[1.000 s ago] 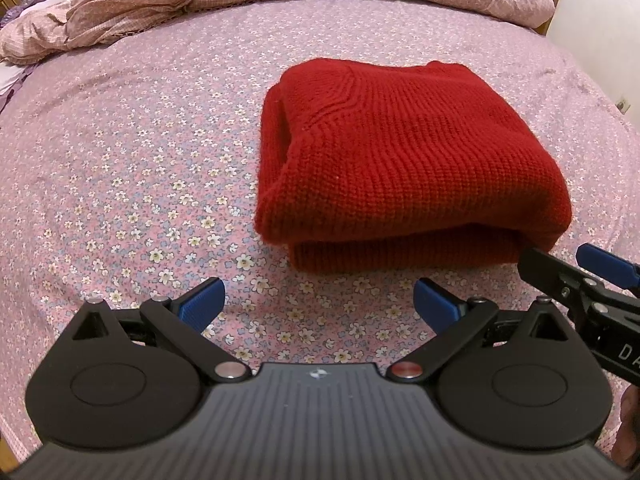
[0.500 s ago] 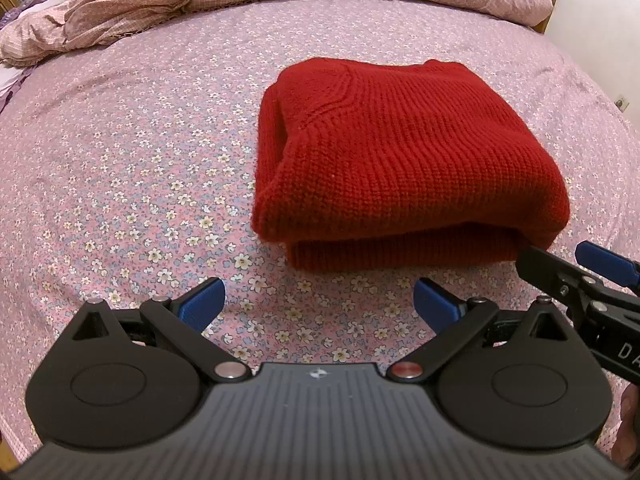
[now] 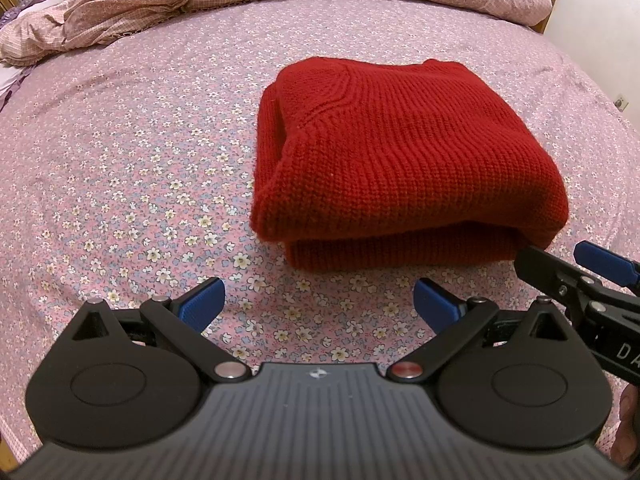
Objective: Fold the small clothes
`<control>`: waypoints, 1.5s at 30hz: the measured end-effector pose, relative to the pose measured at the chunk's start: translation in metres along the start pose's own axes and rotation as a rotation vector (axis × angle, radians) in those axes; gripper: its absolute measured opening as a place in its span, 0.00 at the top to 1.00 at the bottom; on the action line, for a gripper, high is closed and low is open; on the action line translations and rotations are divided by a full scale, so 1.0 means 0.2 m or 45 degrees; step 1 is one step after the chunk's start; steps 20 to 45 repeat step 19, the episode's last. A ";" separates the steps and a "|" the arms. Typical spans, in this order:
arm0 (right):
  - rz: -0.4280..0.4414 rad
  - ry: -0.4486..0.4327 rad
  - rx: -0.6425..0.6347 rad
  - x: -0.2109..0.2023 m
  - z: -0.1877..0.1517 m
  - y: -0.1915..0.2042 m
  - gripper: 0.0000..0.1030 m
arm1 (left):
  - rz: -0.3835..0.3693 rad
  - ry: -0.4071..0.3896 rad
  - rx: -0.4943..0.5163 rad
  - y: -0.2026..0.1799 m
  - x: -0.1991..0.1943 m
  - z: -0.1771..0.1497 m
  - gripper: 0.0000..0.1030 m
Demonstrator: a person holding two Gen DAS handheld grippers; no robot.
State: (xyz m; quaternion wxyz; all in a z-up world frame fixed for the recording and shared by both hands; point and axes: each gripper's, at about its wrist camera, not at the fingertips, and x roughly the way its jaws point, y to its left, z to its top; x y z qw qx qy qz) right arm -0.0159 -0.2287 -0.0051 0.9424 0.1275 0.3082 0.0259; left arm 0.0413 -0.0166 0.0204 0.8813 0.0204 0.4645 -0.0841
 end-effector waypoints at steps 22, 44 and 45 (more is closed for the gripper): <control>-0.001 0.001 0.001 0.00 0.00 0.00 0.19 | 0.004 0.007 -0.002 0.00 0.00 0.00 0.01; -0.001 0.001 0.001 0.00 0.00 0.00 0.19 | 0.004 0.007 -0.002 0.00 0.00 0.00 0.01; -0.001 0.001 0.001 0.00 0.00 0.00 0.19 | 0.004 0.007 -0.002 0.00 0.00 0.00 0.01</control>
